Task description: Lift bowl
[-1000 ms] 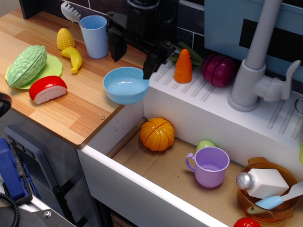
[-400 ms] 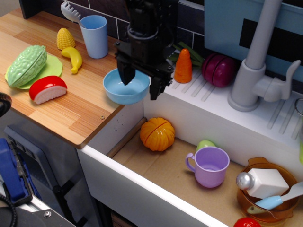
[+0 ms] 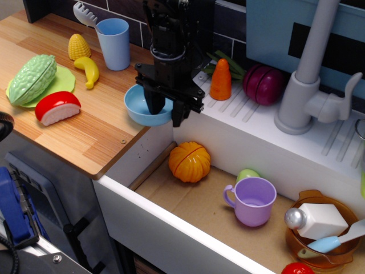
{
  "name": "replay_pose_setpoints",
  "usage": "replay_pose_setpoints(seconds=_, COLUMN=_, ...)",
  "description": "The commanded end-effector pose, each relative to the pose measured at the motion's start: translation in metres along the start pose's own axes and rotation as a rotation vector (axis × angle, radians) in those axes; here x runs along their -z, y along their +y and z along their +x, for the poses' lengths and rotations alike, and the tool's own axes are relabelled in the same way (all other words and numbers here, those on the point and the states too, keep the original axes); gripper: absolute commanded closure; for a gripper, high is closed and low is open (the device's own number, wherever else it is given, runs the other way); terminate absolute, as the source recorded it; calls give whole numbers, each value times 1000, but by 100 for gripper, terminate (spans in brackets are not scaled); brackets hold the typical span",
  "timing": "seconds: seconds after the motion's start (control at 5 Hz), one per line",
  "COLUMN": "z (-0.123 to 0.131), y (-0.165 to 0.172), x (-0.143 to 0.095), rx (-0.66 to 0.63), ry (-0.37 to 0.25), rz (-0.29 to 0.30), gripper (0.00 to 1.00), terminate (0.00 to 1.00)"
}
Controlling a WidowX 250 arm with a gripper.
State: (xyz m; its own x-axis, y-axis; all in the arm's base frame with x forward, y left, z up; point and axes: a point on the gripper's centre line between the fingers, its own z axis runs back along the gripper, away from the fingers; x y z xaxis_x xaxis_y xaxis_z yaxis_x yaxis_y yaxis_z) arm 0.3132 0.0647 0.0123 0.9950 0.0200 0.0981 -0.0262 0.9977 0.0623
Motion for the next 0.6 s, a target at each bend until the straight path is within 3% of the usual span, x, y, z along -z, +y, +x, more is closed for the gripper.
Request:
replay_pose_setpoints(seconds=0.0, z=15, y=3, x=-29, rx=5, ry=-18, rz=35, gripper=100, terminate=0)
replay_pose_setpoints(seconds=0.4, z=36, y=27, x=-77, rx=71, ry=-3, rz=136, gripper=100, terminate=0)
